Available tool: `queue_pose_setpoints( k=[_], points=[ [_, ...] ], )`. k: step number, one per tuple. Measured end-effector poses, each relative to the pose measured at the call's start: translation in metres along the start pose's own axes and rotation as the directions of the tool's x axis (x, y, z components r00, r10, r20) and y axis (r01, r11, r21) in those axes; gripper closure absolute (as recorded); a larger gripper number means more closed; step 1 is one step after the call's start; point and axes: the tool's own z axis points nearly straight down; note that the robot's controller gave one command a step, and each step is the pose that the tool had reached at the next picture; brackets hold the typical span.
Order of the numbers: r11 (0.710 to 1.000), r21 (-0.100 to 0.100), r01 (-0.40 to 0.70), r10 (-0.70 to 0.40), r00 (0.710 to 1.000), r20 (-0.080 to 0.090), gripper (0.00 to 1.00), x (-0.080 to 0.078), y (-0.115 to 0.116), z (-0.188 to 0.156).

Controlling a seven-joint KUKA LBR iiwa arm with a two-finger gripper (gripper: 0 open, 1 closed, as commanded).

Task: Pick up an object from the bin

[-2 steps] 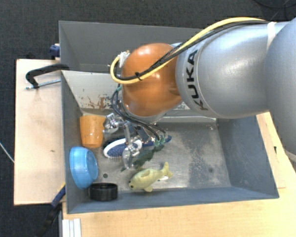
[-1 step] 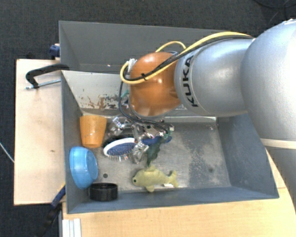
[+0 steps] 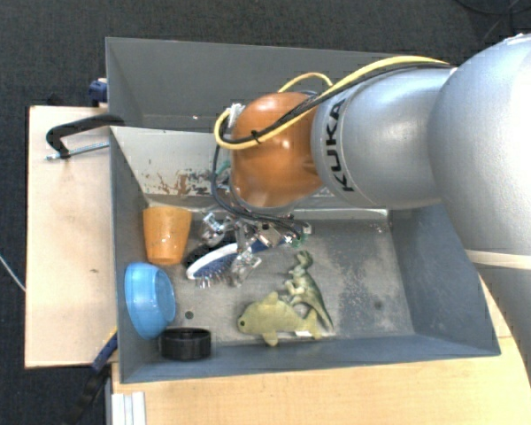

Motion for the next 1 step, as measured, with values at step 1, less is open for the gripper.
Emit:
queue_pose_setpoints(
  k=[1],
  points=[
    [0.995, 0.006, 0.098, -0.098, 0.995, 0.004, 1.0, 0.0036, 0.0066, -0.1564]
  ],
)
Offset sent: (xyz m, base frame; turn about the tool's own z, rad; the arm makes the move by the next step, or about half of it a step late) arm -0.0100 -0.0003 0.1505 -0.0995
